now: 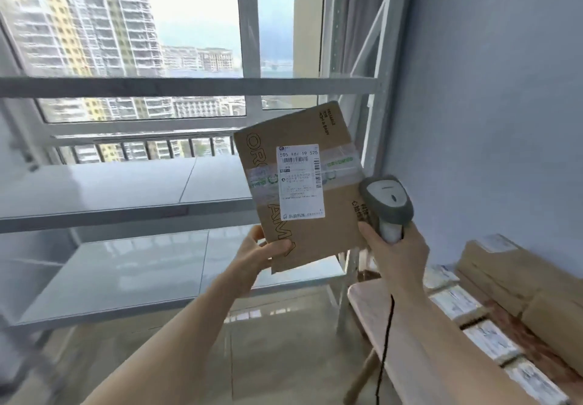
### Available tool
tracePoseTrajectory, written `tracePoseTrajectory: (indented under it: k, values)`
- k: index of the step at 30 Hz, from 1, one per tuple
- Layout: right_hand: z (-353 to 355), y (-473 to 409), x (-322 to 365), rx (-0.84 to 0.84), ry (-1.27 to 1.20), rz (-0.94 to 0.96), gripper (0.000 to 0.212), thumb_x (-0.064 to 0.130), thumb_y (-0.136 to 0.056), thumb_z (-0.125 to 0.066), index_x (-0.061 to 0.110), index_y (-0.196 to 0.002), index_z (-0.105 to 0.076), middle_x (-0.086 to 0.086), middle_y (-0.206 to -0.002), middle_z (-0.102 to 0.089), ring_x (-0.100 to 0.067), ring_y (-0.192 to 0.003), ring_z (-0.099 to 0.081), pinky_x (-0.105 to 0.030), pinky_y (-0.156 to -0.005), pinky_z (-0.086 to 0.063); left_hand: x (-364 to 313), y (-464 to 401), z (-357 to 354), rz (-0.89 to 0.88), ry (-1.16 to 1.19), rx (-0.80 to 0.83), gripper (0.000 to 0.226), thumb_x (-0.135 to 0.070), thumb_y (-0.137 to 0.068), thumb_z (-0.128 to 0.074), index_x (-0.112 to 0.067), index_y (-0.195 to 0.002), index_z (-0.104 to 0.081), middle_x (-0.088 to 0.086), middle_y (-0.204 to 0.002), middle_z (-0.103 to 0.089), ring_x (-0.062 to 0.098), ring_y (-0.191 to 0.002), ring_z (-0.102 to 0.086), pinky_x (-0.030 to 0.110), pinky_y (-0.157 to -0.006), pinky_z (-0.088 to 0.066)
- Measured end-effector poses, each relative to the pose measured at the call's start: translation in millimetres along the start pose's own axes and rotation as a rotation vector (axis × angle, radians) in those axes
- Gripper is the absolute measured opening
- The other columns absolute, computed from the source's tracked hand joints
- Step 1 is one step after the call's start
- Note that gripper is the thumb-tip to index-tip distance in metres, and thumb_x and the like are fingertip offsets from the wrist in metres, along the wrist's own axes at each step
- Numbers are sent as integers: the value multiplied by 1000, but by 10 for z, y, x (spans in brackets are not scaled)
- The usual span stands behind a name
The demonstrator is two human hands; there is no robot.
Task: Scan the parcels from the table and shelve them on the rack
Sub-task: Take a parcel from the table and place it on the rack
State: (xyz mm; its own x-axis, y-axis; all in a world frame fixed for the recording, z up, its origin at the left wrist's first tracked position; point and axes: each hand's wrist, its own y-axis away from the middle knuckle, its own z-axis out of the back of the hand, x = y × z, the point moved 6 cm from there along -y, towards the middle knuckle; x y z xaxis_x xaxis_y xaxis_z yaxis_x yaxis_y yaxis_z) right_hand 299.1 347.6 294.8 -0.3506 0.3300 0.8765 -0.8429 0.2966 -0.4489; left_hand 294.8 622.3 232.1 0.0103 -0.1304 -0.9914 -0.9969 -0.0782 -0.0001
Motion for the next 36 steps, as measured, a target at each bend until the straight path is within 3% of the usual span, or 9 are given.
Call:
tracePoseTrajectory:
  k: [5, 8, 12, 15, 17, 21, 25, 33, 36]
  values:
    - [-819, -366, 302, 136, -111, 26, 30, 29, -76, -86, 25, -93, -61, 5, -80, -67, -19, -77, -64, -27, -69, -45, -398, -194, 655, -104, -32, -143, 85, -37, -55, -87, -9, -128, -53, 7, -118, -66, 19, -92, -72, 28, -63, -56]
    - [-1275, -487, 521, 211, -172, 90, 34, 23, -76, -86, 25, -98, -61, 20, -81, -63, 4, -73, -61, -11, -63, -45, -566, -222, 1010, -144, -47, -216, 84, -40, -55, -87, -13, -128, -56, 8, -123, -66, 23, -101, -72, 33, -72, -57]
    - [-1900, -534, 844, 263, -225, 120, 35, 26, -75, -87, 21, -101, -64, 7, -84, -70, -19, -77, -70, -39, -76, -59, -861, -224, 1582, -181, -104, -291, 82, -46, -61, -86, -14, -129, -55, 9, -126, -65, 22, -107, -70, 35, -78, -58]
    - [-2341, -519, 1068, 282, -254, 136, 30, 28, -74, -88, 23, -93, -64, 5, -77, -71, -26, -72, -71, -48, -73, -61, -1117, -195, 2023, -206, -149, -359, 87, -50, -57, -84, -14, -129, -51, 9, -125, -64, 20, -103, -70, 29, -73, -56]
    - [-2613, -482, 1261, 294, -276, 141, 28, 28, -74, -87, 28, -86, -62, 6, -74, -72, -26, -70, -71, -49, -70, -61, -1314, -176, 2300, -223, -178, -397, 88, -52, -55, -83, -14, -127, -50, 7, -122, -63, 18, -100, -69, 26, -71, -57]
    - [-3140, -370, 1768, 291, -290, 227, 27, 24, -77, -85, 29, -82, -59, 10, -71, -69, -22, -69, -71, -46, -71, -62, -1738, -149, 2903, -252, -198, -428, 87, -55, -56, -83, -16, -127, -51, 3, -127, -63, 18, -109, -69, 40, -88, -60]
    - [-3664, -261, 2273, 278, -327, 252, 25, 27, -77, -85, 27, -77, -60, 8, -69, -70, -22, -66, -71, -45, -67, -62, -2231, -115, 3487, -302, -268, -430, 76, -56, -64, -78, -18, -127, -57, 1, -119, -71, 13, -100, -71, 28, -74, -56]
    - [-4644, -155, 3199, 313, -344, 307, 20, 29, -78, -81, 22, -79, -63, 4, -70, -73, -6, -61, -70, -36, -68, -60, -3053, -168, 4545, -300, -322, -488, 55, -53, -77, -69, -16, -118, -70, 1, -99, -75, 17, -89, -71, 48, -89, -59]
    - [-4975, -198, 3510, 349, -342, 336, 20, 29, -77, -80, 16, -83, -67, 3, -68, -73, -16, -67, -73, -41, -72, -61, -3283, -233, 4850, -286, -329, -503, 39, -49, -90, -66, -20, -115, -72, 3, -101, -76, 20, -94, -72, 54, -91, -57]
